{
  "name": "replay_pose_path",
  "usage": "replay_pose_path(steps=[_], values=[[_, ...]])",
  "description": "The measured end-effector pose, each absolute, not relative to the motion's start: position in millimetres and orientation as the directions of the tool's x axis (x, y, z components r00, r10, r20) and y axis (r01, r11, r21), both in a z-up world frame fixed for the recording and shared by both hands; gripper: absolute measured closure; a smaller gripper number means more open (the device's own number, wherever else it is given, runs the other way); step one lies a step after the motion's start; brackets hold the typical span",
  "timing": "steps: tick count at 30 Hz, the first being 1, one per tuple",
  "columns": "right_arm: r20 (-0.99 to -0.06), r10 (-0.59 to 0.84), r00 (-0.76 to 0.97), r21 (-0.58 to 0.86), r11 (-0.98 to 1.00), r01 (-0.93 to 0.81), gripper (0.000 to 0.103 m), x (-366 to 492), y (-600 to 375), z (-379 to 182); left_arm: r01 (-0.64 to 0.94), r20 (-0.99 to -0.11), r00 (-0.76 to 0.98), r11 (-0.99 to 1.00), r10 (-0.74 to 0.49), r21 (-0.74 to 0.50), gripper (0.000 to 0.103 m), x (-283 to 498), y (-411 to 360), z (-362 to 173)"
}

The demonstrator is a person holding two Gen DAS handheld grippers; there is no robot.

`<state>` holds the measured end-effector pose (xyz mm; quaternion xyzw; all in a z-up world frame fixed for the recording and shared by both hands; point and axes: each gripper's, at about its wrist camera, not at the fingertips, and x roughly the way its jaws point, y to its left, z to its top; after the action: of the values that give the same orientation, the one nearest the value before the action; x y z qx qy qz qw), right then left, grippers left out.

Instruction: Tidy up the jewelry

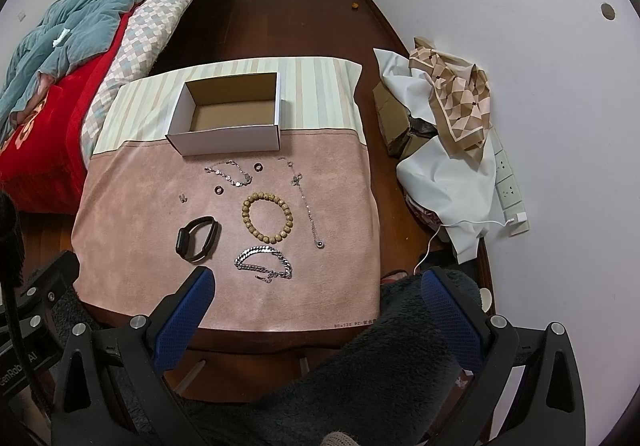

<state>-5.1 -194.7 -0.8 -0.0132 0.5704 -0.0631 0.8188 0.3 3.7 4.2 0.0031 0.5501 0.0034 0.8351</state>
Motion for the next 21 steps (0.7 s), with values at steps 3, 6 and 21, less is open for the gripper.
replay_pose_path(steps=[3,6,21], values=[[-0.931,-0.121,0.345,-0.095,0.991,0.09,0.0,-5.5,-195.2,1.6,-0.002,-0.918,0.396,1.0,0.01,0.01,0.0,0.3,4.0,4.8],[-0.931,-0.121,0.345,-0.095,0.991,0.091,0.0,-5.6,-195.2,2.5,-0.001,-0.918,0.396,1.0,0.011,0.011,0.0,0.1,4.2,3.7],[-0.929,-0.122,0.349,-0.096,0.991,0.092,0.0,-6.4,-195.7,3.2,-0.001,-0.917,0.398,1.0,0.01,0.01,0.0,1.3,6.3,7.1]])
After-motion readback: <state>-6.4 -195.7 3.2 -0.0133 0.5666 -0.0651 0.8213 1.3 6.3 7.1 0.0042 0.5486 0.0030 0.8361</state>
